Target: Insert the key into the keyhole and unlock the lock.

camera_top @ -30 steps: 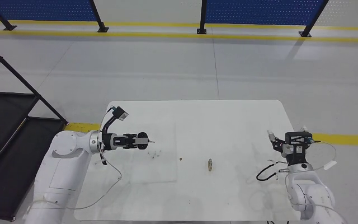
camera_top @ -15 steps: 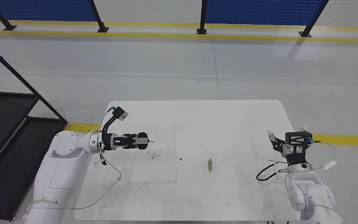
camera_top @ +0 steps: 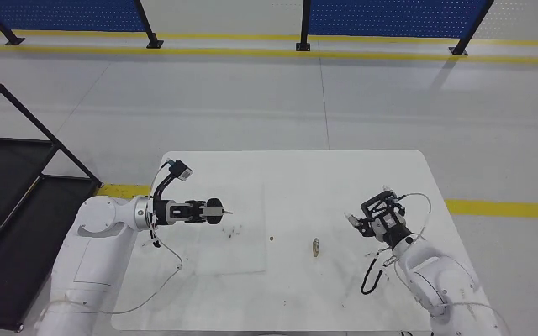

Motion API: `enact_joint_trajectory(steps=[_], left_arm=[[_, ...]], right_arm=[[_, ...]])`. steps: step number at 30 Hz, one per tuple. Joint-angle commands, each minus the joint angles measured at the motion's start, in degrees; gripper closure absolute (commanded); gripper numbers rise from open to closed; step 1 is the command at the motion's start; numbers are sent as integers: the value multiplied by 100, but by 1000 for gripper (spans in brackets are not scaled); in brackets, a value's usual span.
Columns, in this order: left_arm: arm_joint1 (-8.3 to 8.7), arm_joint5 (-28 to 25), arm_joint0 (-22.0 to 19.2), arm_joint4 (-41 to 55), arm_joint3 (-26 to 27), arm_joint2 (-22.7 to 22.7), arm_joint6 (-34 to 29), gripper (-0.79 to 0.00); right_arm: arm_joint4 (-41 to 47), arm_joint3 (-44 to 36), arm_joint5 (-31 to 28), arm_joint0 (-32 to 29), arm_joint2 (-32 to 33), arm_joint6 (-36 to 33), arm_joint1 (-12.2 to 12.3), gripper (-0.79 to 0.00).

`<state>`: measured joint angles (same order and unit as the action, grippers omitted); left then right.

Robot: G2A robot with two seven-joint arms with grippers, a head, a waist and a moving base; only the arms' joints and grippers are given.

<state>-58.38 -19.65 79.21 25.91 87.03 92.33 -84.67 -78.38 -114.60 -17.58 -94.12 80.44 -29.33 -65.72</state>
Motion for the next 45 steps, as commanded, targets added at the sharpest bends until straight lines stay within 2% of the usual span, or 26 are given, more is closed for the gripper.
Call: enact_joint_trajectory(steps=[1, 8, 16, 22, 40, 45], left_arm=[[0, 0, 0, 0, 0, 0, 0, 0], [0, 0, 0, 0, 0, 0, 0, 0], [0, 0, 0, 0, 0, 0, 0, 0], [0, 0, 0, 0, 0, 0, 0, 0], [0, 0, 0, 0, 0, 0, 0, 0], [0, 0, 0, 0, 0, 0, 0, 0]], right_arm=[[436, -98, -30, 105, -138, -850, -16, -785], [1618, -456, 451, 485, -499, -2926, -64, -785], [2351, -500, 1252, 1008, -870, -4162, -114, -785], [2334, -166, 1886, 1495, -1160, -4601, -161, -785], [2395, -131, 1888, 1484, -1202, -4548, -161, -785], [2532, -125, 2102, 1927, -1585, -5310, -202, -785]])
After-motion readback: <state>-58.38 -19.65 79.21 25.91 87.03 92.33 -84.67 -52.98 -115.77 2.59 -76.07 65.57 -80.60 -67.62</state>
